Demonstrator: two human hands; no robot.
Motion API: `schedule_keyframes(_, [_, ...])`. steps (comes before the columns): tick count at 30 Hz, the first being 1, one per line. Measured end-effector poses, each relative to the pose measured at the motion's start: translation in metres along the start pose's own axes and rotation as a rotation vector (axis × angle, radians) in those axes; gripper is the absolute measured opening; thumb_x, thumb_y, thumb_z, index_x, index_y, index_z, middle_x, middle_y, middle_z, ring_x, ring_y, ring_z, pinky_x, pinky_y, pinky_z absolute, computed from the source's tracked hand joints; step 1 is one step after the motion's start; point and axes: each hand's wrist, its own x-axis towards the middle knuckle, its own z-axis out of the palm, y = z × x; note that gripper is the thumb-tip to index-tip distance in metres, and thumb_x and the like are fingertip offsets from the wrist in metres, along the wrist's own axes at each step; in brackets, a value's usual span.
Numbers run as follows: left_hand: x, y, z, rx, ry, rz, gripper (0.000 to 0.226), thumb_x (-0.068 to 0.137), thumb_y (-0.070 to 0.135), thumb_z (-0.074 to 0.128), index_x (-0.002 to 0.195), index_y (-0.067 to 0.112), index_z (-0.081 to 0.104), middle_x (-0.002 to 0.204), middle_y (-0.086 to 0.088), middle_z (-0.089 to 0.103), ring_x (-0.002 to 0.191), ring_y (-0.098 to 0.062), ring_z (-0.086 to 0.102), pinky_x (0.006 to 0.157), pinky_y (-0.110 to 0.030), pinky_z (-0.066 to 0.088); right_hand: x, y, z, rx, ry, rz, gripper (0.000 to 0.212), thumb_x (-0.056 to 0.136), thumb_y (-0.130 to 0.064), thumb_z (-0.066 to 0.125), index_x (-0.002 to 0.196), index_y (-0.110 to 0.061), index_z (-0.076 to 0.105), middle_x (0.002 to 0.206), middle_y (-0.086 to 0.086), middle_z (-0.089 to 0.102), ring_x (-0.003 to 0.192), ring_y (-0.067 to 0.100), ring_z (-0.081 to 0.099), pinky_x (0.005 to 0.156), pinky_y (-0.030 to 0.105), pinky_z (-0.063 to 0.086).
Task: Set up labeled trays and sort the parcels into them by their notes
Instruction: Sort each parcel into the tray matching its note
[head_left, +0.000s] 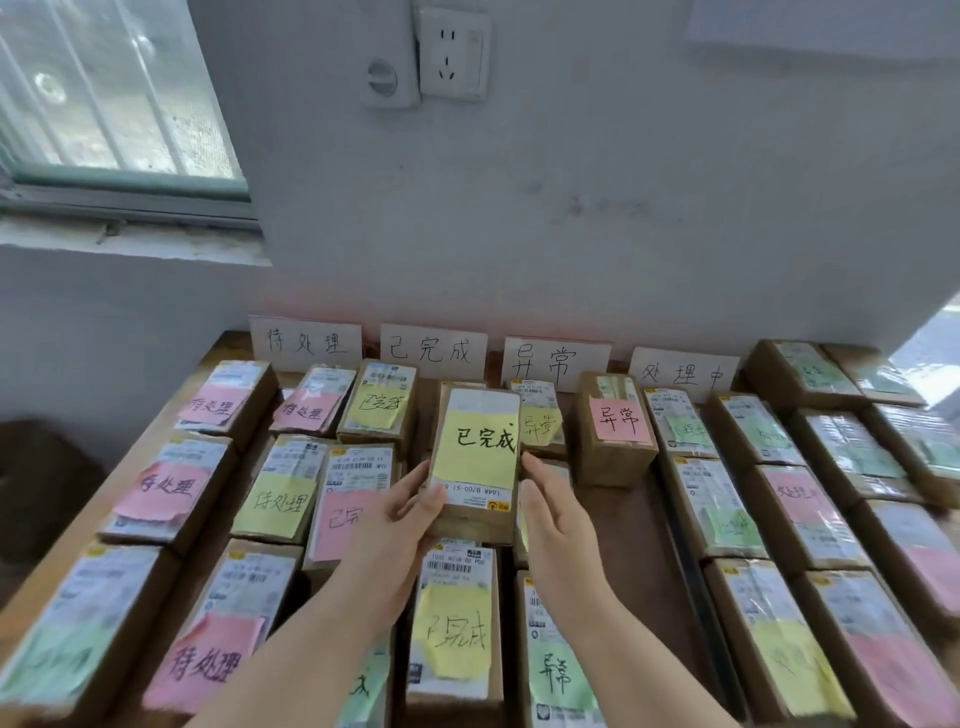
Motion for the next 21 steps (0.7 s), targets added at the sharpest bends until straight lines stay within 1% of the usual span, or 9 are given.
schedule_keyframes(3, [-0.007, -0.011, -0.007, 0.12, -0.036, -0.002, 0.032, 0.095, 0.025, 0.054, 0.126, 0.032, 0.051, 0.105, 0.01, 0.072, 0.095, -0.005, 0.068, 0.074, -0.018, 0.053, -0.017, 0.004, 0.006, -0.012, -0.015, 0.01, 0.03, 0.1, -0.022, 0.043, 0.116, -0.047, 0.046, 0.112, -0.031, 0.055, 0.107, -0.017, 0.05, 0.08, 0.003, 0.041])
schedule_keyframes(4, [-0.01, -0.017, -0.009, 0.165, -0.04, -0.015, 0.036, 0.095, 0.029, 0.054, 0.131, 0.032, 0.05, 0.111, 0.01, 0.071, 0.1, -0.008, 0.067, 0.079, -0.023, 0.054, -0.022, 0.009, 0.007, -0.026, -0.016, 0.014, 0.031, 0.1, -0.023, 0.044, 0.123, -0.043, 0.047, 0.118, -0.029, 0.054, 0.114, -0.011, 0.049, 0.087, 0.005, 0.041])
schedule_keyframes(6, [-0.014, -0.027, -0.013, 0.291, -0.057, -0.034, 0.043, 0.096, 0.035, 0.052, 0.138, 0.037, 0.045, 0.121, 0.014, 0.066, 0.112, -0.011, 0.062, 0.095, -0.037, 0.05, -0.03, 0.019, 0.006, -0.044, -0.017, 0.054, 0.042, 0.099, -0.026, 0.047, 0.14, -0.034, 0.041, 0.134, -0.02, 0.05, 0.127, 0.0, 0.044, 0.104, 0.021, 0.039])
schedule_keyframes(8, [-0.018, -0.037, -0.012, 0.414, -0.072, -0.03, 0.041, 0.098, 0.037, 0.048, 0.138, 0.044, 0.043, 0.126, 0.019, 0.061, 0.12, -0.01, 0.055, 0.104, -0.042, 0.044, -0.036, 0.029, 0.004, -0.054, -0.021, 0.106, 0.05, 0.098, -0.026, 0.049, 0.145, -0.033, 0.034, 0.142, -0.016, 0.045, 0.133, 0.005, 0.039, 0.111, 0.034, 0.036])
schedule_keyframes(11, [-0.022, -0.048, -0.007, 0.535, -0.033, -0.002, 0.043, 0.098, 0.038, 0.045, 0.141, 0.046, 0.038, 0.133, 0.021, 0.055, 0.126, -0.008, 0.049, 0.108, -0.042, 0.04, -0.038, 0.036, -0.002, -0.056, -0.049, 0.152, 0.053, 0.098, -0.023, 0.049, 0.147, -0.033, 0.031, 0.145, -0.017, 0.042, 0.135, 0.005, 0.036, 0.113, 0.033, 0.033])
schedule_keyframes(15, [-0.024, -0.04, -0.002, 0.615, 0.014, 0.024, 0.041, 0.1, 0.039, 0.042, 0.141, 0.042, 0.041, 0.128, 0.02, 0.058, 0.119, -0.006, 0.054, 0.102, -0.037, 0.046, -0.029, 0.032, -0.006, -0.032, -0.11, 0.162, 0.051, 0.1, -0.02, 0.046, 0.147, -0.034, 0.031, 0.144, -0.021, 0.04, 0.135, 0.001, 0.033, 0.108, 0.022, 0.031])
schedule_keyframes(17, [-0.017, -0.025, -0.001, 0.637, 0.058, 0.05, 0.04, 0.102, 0.036, 0.039, 0.142, 0.035, 0.041, 0.12, 0.018, 0.06, 0.102, -0.002, 0.06, 0.086, -0.026, 0.052, -0.021, 0.027, -0.004, -0.022, -0.143, 0.147, 0.047, 0.101, -0.023, 0.043, 0.145, -0.036, 0.033, 0.144, -0.022, 0.04, 0.135, 0.0, 0.033, 0.107, 0.021, 0.029])
schedule_keyframes(19, [-0.005, -0.007, 0.0, 0.654, 0.098, 0.052, 0.044, 0.102, 0.033, 0.038, 0.146, 0.03, 0.034, 0.121, 0.014, 0.055, 0.087, 0.006, 0.053, 0.067, -0.013, 0.045, -0.01, 0.019, 0.0, -0.002, -0.161, 0.143, 0.045, 0.101, -0.028, 0.041, 0.145, -0.036, 0.033, 0.145, -0.021, 0.038, 0.136, 0.001, 0.032, 0.11, 0.023, 0.028])
schedule_keyframes(21, [0.007, 0.006, 0.0, 0.715, 0.117, 0.071, 0.046, 0.102, 0.031, 0.038, 0.147, 0.029, 0.031, 0.128, 0.01, 0.051, 0.084, 0.009, 0.048, 0.066, -0.01, 0.037, 0.003, 0.014, 0.003, 0.023, -0.162, 0.147, 0.045, 0.101, -0.029, 0.04, 0.146, -0.032, 0.032, 0.146, -0.018, 0.037, 0.136, 0.003, 0.031, 0.108, 0.021, 0.026])
